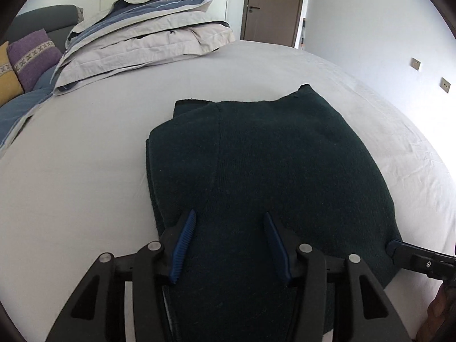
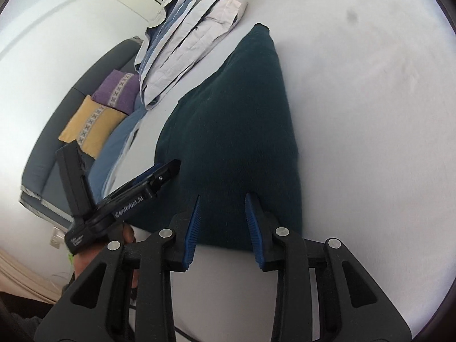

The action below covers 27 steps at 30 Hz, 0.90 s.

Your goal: Fold small clothes

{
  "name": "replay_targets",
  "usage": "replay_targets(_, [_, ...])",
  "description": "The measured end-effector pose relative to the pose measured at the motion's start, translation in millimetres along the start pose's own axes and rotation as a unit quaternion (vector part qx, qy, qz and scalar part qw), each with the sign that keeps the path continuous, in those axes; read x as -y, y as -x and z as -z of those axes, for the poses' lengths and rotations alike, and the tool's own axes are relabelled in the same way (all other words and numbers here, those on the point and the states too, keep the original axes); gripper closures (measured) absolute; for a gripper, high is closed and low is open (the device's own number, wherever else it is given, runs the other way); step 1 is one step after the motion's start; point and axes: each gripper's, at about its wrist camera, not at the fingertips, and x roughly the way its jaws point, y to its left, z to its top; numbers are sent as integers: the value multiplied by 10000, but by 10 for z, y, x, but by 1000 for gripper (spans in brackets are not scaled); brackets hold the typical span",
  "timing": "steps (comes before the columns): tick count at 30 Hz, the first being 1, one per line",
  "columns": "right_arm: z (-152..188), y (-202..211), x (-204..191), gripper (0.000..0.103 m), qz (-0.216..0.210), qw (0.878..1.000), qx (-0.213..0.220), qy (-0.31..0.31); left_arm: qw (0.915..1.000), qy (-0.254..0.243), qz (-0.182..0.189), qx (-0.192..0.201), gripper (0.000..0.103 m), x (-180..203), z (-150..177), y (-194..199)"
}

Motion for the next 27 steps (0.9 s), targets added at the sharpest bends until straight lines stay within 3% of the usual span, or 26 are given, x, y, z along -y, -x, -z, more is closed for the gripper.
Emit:
replay_targets(4, [-239, 66, -76, 72, -173, 9997, -175, 78, 9995, 101, 309, 2, 51, -102, 10, 57])
replay_targets(8, [-947, 102, -133, 70, -703, 9973, 191, -78, 9981, 361, 485, -88, 54, -190, -29, 33])
replay_targets(10, [-1273, -122, -131, 69, -898, 9958, 27, -199, 9974, 495, 487, -198, 55, -220, -79, -32])
replay_targets(13, [-1705, -637, 23, 68, -821, 9943, -147, -670, 9971, 505, 464, -345, 56, -219, -139, -112])
replay_targets(14, [-1853, -899, 136, 59, -636, 9931, -358, -916, 9969, 487, 473, -391, 56, -211, -143, -120])
replay_targets(16, [-1952, -1241, 368, 59, -193, 9903, -567, -1257, 9964, 483, 540, -444, 56, -227, -139, -133])
replay_targets(18, [-2033, -1381, 493, 87, -24, 9921, -473, -1163, 9955, 506, 612, -508, 56, -257, -155, -162])
replay_targets(19, [-2049, -1385, 512, 91, -11, 9915, -454, -1219, 9953, 512, 635, -530, 56, -265, -164, -169])
replay_targets(22, [-2051, -1223, 373, 87, 107, 9945, -332, -989, 9949, 510, 658, -565, 56, -275, -148, -172])
replay_targets(24, [-2052, -1126, 273, 77, 101, 9966, -201, -794, 9954, 474, 623, -549, 56, -256, -139, -163])
replay_targets(27, [-1878, -849, -8, 72, -608, 9965, -49, -580, 9956, 472, 608, -529, 56, -253, -126, -157])
